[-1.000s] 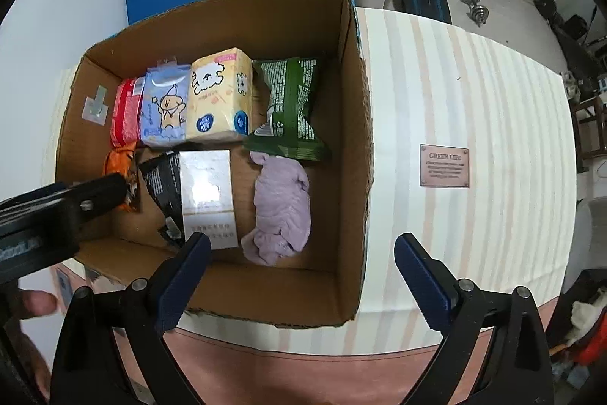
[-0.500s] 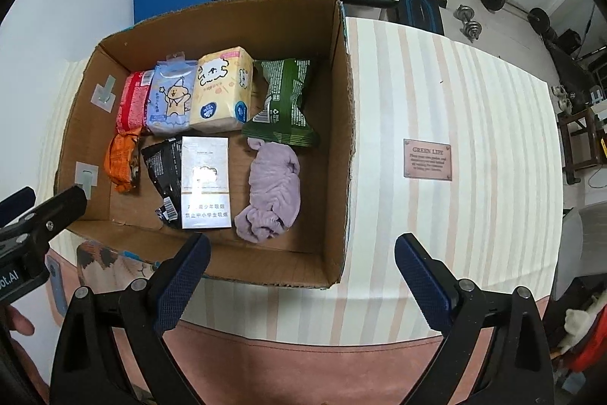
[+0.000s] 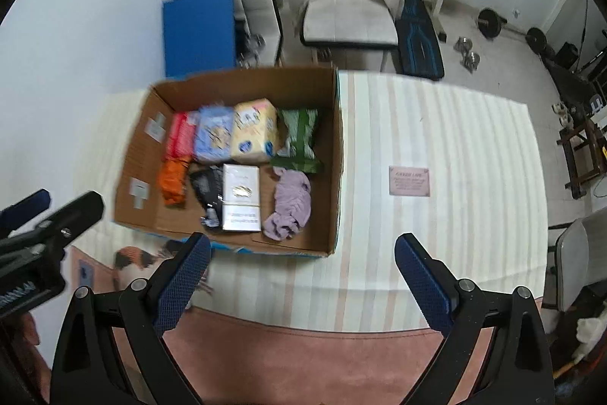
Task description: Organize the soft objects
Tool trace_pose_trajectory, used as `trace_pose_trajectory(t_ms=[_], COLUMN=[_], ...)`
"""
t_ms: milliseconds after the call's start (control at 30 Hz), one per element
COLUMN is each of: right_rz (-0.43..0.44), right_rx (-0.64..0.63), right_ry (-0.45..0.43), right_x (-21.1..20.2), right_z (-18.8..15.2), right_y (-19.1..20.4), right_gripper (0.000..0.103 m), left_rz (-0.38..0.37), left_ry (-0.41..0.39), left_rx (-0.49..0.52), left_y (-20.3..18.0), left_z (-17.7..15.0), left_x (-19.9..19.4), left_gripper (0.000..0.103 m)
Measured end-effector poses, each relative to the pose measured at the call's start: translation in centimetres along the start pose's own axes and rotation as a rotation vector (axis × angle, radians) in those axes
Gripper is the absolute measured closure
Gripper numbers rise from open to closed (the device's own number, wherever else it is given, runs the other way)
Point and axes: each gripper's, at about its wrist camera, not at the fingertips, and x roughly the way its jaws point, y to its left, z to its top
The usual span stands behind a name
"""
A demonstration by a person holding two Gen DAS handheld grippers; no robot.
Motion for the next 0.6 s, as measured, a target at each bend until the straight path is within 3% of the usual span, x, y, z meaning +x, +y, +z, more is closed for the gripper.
trace_pose_trajectory(t_ms=[300, 600], right_rz=[-0.001, -0.022], right_rx=[0.003, -0.011], right_ry=[-0.161, -0.238], right_x=[-11.0, -17.3], right_z=[-2.6, -4.4], right_y=[-0.4, -0.3], right_gripper=[0.003, 0.003], left_rz=[-0.031, -0.046], left_ry=[-0.103, -0.170], left_rx=[0.004, 0.021], left_y=[-0.4, -1.0], left_z=[-1.7, -3.3], left_x=[-8.0, -13.1], left_gripper=[0.004, 0.004])
